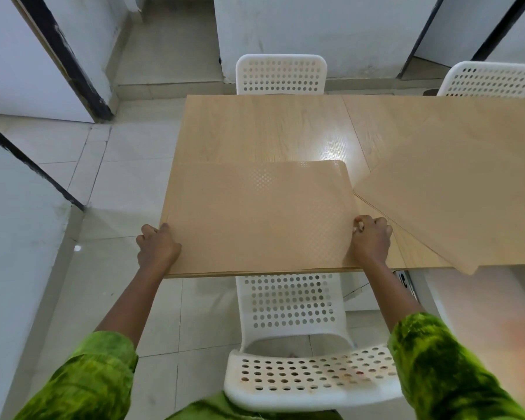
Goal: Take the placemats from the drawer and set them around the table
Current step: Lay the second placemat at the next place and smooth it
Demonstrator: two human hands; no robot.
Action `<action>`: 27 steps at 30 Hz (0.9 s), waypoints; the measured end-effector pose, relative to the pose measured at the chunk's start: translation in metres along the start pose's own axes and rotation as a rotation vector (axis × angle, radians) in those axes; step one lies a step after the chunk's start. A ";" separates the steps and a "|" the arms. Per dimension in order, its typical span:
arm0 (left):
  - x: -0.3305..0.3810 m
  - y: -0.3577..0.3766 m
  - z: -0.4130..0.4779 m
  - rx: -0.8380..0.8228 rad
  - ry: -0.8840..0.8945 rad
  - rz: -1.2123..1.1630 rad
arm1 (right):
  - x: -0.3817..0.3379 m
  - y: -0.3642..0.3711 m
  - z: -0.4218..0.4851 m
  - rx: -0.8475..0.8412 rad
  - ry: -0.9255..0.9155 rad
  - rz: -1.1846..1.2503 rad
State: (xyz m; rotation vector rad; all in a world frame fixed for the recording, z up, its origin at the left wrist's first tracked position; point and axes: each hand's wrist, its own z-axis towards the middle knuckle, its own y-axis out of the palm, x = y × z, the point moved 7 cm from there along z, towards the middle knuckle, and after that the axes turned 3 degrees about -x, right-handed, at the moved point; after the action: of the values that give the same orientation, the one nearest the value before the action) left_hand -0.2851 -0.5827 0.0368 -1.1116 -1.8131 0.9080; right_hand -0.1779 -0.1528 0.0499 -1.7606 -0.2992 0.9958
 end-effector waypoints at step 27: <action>0.232 0.056 0.070 -0.043 0.739 0.371 | -0.170 0.106 0.079 -0.379 -0.480 -0.281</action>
State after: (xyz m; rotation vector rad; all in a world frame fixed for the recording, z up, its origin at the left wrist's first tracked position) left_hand -0.3952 -0.3600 0.0200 -1.5837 -1.0420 0.5411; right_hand -0.3687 -0.2503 0.0303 -1.7214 -1.0690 1.1990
